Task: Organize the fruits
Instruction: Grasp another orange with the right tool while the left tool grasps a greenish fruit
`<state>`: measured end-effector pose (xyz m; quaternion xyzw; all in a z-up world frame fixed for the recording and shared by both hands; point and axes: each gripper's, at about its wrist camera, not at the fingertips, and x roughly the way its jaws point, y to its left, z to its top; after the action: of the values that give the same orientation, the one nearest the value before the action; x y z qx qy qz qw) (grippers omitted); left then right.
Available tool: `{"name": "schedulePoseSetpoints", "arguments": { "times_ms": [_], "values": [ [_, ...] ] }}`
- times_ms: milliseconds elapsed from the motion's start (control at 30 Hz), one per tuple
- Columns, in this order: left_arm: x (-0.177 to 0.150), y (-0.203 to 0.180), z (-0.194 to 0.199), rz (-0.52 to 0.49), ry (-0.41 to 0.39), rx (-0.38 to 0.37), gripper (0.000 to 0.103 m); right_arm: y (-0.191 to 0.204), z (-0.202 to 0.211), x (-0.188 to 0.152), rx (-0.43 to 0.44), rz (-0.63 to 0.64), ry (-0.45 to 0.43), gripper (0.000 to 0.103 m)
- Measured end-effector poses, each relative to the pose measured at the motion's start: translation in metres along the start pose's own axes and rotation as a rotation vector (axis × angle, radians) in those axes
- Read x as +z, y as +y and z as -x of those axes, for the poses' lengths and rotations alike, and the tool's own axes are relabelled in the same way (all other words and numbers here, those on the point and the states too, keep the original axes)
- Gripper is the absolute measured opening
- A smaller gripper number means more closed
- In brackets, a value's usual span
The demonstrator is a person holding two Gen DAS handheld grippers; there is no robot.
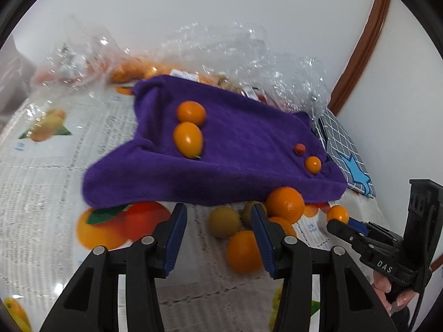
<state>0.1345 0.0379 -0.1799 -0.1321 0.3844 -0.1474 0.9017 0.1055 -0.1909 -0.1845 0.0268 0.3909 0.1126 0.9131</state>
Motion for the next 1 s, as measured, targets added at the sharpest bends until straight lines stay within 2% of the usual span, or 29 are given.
{"name": "schedulePoseSetpoints", "arguments": {
  "times_ms": [100,200,333,433,633,767,1000],
  "values": [
    [0.001,-0.003,-0.010,0.014,0.046,0.018,0.032,0.002,0.001,0.001,0.020,0.007,-0.004,0.036],
    [0.001,0.001,-0.012,0.047,0.059,-0.002,0.025,0.001,-0.002,0.002,0.029,0.003,0.001,0.036],
    [-0.001,0.001,-0.011,0.053,0.055,-0.010,0.025,0.001,-0.003,0.001,0.035,0.000,0.003,0.036],
    [-0.002,0.002,-0.003,0.052,0.018,-0.011,0.025,0.000,-0.002,0.000,0.037,-0.002,0.003,0.036],
    [-0.003,0.012,0.014,0.048,-0.048,0.107,0.025,-0.002,-0.001,0.000,0.049,-0.020,0.000,0.036],
    [-0.003,0.020,0.010,0.073,-0.018,0.130,0.025,-0.002,-0.003,0.000,0.044,-0.025,0.007,0.036],
    [-0.004,0.020,-0.002,0.059,0.028,0.154,0.026,-0.002,-0.004,0.000,0.036,-0.024,0.013,0.036]
  ]
}}
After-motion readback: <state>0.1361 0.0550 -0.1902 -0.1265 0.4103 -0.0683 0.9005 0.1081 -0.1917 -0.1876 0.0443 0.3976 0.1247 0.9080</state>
